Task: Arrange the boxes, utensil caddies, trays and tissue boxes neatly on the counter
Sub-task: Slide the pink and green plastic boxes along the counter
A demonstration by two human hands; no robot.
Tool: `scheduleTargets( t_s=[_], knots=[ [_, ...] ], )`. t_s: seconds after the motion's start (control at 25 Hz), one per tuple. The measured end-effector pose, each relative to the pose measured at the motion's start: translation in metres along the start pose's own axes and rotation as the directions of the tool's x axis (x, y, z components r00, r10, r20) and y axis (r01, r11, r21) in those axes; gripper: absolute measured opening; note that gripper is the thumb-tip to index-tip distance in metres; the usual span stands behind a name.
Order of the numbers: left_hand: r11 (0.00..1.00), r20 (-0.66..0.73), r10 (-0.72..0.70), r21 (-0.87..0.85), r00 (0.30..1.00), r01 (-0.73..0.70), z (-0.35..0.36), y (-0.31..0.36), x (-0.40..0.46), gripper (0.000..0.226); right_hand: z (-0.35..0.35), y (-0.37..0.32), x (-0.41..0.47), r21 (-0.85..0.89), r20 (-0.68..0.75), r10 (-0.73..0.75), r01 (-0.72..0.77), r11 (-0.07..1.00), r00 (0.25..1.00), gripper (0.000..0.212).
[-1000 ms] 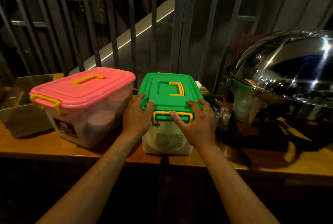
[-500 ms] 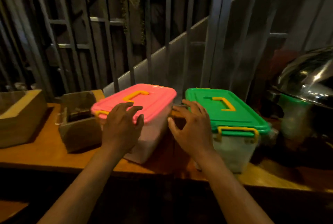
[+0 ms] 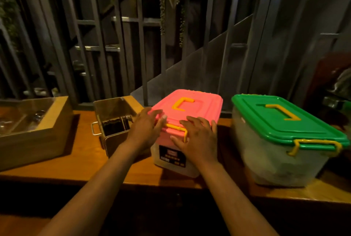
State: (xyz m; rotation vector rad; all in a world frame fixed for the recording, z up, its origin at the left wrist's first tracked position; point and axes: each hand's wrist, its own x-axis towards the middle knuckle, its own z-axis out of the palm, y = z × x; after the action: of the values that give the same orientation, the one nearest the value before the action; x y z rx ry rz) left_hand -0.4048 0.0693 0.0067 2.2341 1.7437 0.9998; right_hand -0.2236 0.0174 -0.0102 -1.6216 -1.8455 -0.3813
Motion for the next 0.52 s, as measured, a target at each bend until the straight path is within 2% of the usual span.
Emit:
scheduleTargets(
  t_s=[0.08,0.16,0.28,0.4,0.52],
  knots=[
    [0.972,-0.031,-0.127,-0.204,0.991,0.118,0.006,0.003,0.011,0.055,-0.003,0.004,-0.001,0.016,0.011,-0.021,0.021,1.0,1.0,0.049],
    [0.896,-0.031,-0.292,-0.359,0.956,0.262,0.01,0.006,0.018,0.061,-0.006,0.005,-0.002,0.024,0.015,-0.028,0.028,0.999,0.999,0.048],
    [0.789,0.002,-0.456,-0.462,0.89,0.405,0.012,0.026,0.022,0.061,-0.011,0.021,-0.006,0.082,0.008,-0.037,0.036,0.996,0.999,0.047],
    [0.78,0.027,-0.465,-0.46,0.885,0.424,0.02,0.046,0.013,0.055,-0.019,0.052,-0.016,0.124,-0.054,-0.03,0.037,0.992,0.998,0.049],
    [0.812,0.014,-0.384,-0.471,0.923,0.345,0.036,0.071,-0.006,0.06,-0.03,0.083,-0.028,0.095,-0.108,0.0,0.01,0.995,0.994,0.051]
  ],
)
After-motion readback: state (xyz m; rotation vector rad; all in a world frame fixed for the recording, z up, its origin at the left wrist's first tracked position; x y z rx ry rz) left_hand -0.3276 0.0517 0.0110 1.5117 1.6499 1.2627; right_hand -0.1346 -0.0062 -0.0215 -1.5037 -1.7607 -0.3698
